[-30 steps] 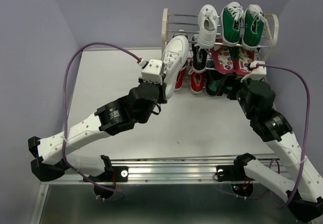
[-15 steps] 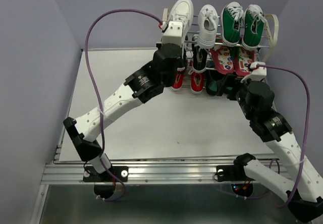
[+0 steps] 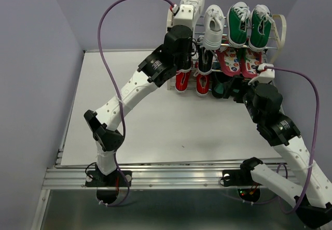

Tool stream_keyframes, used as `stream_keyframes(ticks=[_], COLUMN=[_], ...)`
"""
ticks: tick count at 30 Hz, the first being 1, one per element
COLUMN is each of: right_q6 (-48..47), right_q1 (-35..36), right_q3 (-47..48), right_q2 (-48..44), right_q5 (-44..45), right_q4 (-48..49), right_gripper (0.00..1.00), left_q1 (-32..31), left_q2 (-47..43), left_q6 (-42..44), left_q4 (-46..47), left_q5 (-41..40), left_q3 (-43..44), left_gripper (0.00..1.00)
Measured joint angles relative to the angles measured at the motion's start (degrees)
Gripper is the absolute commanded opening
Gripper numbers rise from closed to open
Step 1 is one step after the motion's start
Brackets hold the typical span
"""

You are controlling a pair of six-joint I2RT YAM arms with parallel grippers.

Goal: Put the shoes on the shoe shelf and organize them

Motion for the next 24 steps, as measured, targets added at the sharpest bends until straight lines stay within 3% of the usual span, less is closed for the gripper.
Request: stream_keyframes(ticks=[24], right_q6=[0.0], right_q1=[0.0], right_q3=[-0.13], right_q2=[1.84], right_q5=[-0.02], right_q4=[0.02], right_gripper=[1.0], left_q1=[4.13], left_q2=[3.39], left_q6=[-3.67], left_q4=[-0.59], left_q5=[6.19], left_q3=[1.44], left_gripper=[0.0])
